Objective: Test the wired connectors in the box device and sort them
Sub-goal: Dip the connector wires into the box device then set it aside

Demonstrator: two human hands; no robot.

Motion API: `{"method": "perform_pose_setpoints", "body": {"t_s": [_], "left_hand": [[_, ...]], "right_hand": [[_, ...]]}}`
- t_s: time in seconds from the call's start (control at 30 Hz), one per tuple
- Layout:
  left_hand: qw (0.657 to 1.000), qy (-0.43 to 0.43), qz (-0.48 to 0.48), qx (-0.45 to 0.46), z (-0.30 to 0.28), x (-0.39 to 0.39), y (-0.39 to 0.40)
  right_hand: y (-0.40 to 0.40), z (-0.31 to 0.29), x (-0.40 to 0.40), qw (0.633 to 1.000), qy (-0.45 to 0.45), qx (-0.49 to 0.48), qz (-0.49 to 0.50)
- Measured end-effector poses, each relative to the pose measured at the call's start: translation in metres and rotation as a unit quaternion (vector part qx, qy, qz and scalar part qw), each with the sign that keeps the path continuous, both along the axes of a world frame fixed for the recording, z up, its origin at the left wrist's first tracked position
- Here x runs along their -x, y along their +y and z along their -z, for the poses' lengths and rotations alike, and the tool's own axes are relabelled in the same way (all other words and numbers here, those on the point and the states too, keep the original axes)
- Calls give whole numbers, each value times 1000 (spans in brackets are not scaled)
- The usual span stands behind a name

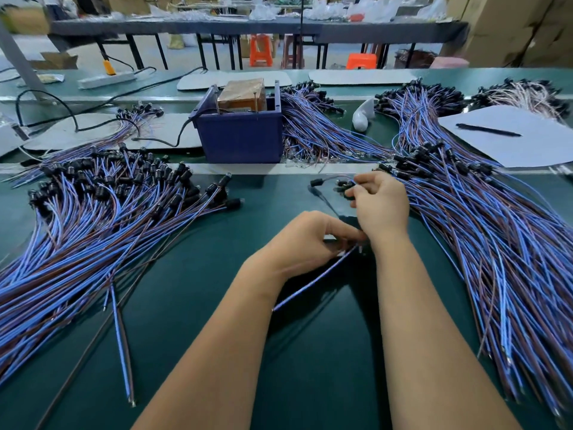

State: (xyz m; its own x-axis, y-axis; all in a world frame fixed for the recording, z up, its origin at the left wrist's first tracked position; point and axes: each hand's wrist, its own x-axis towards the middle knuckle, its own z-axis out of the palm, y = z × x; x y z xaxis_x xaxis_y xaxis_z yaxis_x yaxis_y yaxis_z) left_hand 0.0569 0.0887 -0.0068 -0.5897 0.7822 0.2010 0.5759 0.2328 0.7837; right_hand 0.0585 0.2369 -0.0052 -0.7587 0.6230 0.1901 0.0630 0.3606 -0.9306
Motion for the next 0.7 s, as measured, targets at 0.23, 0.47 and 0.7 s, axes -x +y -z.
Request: {"method": "perform_pose_setpoints", "body": {"t_s": [0.23, 0.47, 0.7], "left_hand": [[998, -15, -42, -33, 7, -11, 13], [977, -16, -199, -69, 9, 0, 5], [947, -32, -311, -76, 9, 11, -4]], "right_hand": [[43, -38, -25, 936, -199, -289, -33], [73, -49, -42, 895, -263, -346, 101], [66, -29, -41, 865, -281, -366, 197]]}}
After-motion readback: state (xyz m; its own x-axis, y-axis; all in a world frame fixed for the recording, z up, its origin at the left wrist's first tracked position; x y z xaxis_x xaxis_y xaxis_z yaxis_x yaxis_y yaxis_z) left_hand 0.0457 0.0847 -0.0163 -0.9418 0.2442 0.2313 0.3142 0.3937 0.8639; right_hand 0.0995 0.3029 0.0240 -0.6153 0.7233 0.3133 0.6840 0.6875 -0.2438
